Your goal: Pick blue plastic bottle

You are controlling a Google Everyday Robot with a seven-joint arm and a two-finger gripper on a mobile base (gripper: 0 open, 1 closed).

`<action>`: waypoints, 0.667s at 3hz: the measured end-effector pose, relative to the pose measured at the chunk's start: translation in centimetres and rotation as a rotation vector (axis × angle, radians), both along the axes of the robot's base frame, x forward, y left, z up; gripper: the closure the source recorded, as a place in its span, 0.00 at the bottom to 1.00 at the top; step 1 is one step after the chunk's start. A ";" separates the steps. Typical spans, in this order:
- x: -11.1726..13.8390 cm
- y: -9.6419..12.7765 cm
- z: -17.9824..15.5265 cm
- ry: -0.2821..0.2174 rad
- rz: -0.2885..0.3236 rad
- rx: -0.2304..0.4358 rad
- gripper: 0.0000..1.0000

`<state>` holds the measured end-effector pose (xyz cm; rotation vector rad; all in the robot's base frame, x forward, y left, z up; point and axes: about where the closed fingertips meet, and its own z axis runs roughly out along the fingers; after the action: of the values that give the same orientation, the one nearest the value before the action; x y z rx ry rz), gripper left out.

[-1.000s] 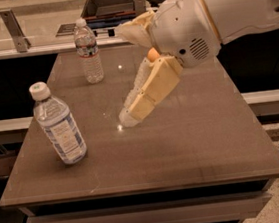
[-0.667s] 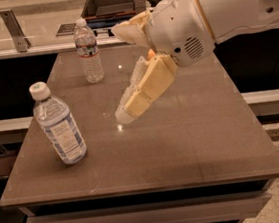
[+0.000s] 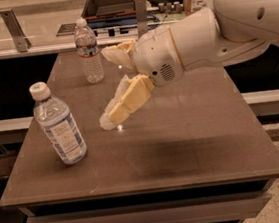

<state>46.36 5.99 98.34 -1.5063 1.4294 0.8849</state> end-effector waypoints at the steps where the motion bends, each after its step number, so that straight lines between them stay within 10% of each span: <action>1: 0.7 1.8 -2.3 0.019 0.001 0.051 0.00; 2: 0.7 3.9 -4.2 0.011 0.005 0.095 0.00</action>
Offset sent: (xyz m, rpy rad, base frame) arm 0.0106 0.0604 -0.0688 0.1532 0.0023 0.0040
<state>47.06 9.85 94.15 -1.4368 1.3724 0.9524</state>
